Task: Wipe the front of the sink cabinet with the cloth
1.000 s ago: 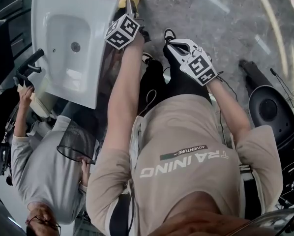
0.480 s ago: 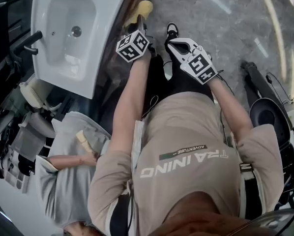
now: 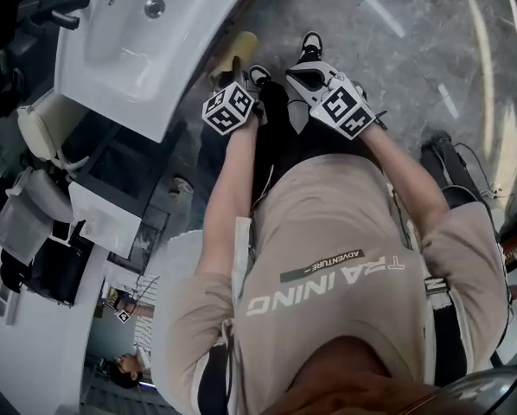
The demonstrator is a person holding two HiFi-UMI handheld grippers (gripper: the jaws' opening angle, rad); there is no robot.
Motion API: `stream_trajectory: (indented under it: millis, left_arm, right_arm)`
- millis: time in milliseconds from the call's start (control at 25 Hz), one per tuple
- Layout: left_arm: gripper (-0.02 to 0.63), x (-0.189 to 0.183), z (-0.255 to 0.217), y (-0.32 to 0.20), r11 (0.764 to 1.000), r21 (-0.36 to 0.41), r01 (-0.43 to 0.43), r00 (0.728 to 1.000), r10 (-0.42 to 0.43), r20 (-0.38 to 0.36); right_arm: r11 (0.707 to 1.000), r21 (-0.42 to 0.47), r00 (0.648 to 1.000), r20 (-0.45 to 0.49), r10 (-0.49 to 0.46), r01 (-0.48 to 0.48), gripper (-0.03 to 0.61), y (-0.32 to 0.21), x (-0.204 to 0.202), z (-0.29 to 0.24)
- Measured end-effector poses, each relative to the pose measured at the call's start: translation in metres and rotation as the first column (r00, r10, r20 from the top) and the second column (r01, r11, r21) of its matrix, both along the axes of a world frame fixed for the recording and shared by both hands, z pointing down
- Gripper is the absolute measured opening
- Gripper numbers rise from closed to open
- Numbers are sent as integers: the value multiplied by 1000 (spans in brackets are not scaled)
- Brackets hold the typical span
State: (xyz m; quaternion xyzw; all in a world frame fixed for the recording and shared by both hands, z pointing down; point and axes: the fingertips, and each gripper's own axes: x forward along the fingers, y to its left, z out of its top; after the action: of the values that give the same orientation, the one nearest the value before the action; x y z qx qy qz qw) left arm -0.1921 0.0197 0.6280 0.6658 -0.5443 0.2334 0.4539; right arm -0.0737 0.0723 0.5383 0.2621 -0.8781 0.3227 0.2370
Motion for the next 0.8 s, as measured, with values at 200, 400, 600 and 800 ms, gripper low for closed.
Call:
stream_trajectory:
  millis: [200,400,600,800]
  left_arm:
    - [43,-89,10,46,989,-33,145,989,-144,42]
    - [43,-165,24,82,961,-57,272,960,-267,81]
    - [43,-218,46,105,939,-86,334,939,-324,112]
    - [43,-245,60,108,938,-84,336,939,-326,111]
  right_arm:
    - [995,-12,995,-7,-96,96,11,16,-54,3]
    - [988,-34,988,-17,-151,150,12,34,-98,7]
    - [986,-38,986,-24,-164,163,11,48,-132,13]
    - [990,-58,991,-29,-128,126,12,63,-159,21]
